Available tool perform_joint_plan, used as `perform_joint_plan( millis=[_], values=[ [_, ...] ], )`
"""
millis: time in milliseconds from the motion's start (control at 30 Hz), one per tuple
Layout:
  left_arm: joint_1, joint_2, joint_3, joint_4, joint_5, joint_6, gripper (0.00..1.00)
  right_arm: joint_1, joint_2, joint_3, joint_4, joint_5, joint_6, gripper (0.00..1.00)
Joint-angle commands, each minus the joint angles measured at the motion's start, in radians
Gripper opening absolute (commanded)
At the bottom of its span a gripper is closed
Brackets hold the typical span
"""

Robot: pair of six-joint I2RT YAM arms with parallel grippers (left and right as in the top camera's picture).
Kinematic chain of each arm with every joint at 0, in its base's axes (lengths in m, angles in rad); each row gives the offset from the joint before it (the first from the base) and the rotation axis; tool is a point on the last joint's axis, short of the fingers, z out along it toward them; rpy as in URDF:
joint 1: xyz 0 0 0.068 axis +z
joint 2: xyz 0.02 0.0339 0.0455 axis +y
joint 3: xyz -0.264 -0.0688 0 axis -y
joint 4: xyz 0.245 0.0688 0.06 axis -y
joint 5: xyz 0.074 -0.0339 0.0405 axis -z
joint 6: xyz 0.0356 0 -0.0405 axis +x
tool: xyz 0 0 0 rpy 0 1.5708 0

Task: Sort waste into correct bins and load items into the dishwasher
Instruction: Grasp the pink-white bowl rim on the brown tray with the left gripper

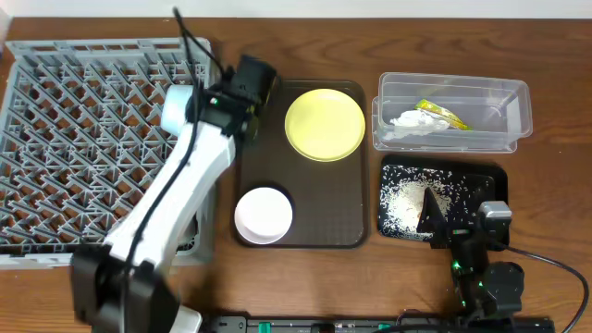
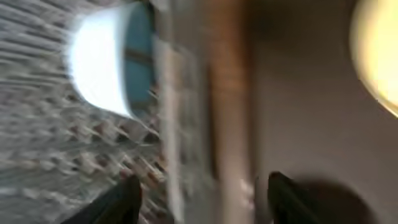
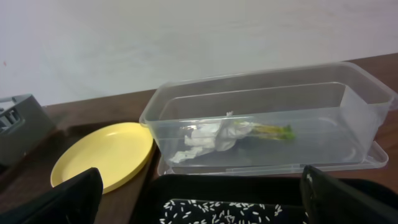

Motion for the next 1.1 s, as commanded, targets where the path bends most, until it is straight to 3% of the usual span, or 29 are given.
perform_joint_plan(
  millis=[0, 167, 433, 700, 1067],
  values=[
    [-0.018, -0.039, 0.001, -0.091, 0.221, -0.079, 0.65, -0.005, -0.004, -0.004, 0.000, 0.005, -0.014, 0.99],
    [-0.017, -0.039, -0.056, -0.191, 0.262, -0.143, 0.65, -0.005, -0.004, -0.004, 0.000, 0.005, -0.014, 0.99],
    [-0.004, -0.037, -0.281, -0.079, 0.262, -0.169, 0.64, -0.005, -0.004, -0.004, 0.000, 0.005, -0.014, 0.99],
    [0.031, -0.034, -0.473, 0.147, 0.278, -0.167, 0.50, -0.005, -0.004, -0.004, 0.000, 0.005, -0.014, 0.99],
    [0.028, -0.032, -0.535, 0.193, 0.345, -0.166, 0.34, -0.005, -0.004, -0.004, 0.000, 0.005, -0.014, 0.99]
  ],
)
